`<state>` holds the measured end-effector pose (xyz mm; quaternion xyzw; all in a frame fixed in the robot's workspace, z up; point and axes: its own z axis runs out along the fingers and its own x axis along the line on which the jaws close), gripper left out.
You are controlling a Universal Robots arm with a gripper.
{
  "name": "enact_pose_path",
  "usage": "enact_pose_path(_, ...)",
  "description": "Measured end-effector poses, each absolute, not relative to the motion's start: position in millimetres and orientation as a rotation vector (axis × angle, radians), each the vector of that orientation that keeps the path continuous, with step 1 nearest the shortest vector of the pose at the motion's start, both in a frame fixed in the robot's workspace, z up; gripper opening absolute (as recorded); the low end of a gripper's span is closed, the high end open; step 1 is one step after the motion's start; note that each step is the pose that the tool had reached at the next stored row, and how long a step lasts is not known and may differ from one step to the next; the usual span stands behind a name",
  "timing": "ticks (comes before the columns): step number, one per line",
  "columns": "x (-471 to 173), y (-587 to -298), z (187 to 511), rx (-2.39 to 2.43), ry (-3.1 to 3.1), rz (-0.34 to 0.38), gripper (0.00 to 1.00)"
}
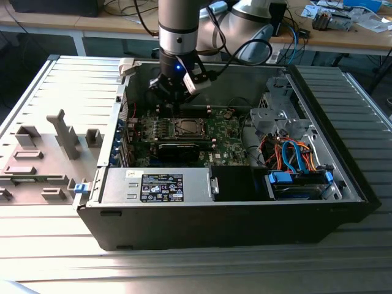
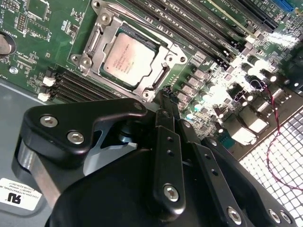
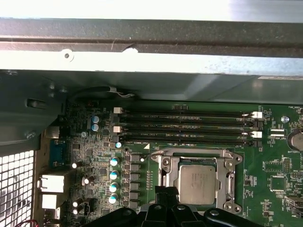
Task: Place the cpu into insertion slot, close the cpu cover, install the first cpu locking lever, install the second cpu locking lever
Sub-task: 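Install the first cpu locking lever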
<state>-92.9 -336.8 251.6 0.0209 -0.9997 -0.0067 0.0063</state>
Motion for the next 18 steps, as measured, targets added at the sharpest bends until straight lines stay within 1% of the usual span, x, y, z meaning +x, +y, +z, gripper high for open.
enact_pose_path(12,-98.8,-336.8,251.6,0.065,-3.128,-0.021,0.11)
enact_pose_path(18,-113.4,-335.3,251.5,0.065,-3.129,-0.032,0.11)
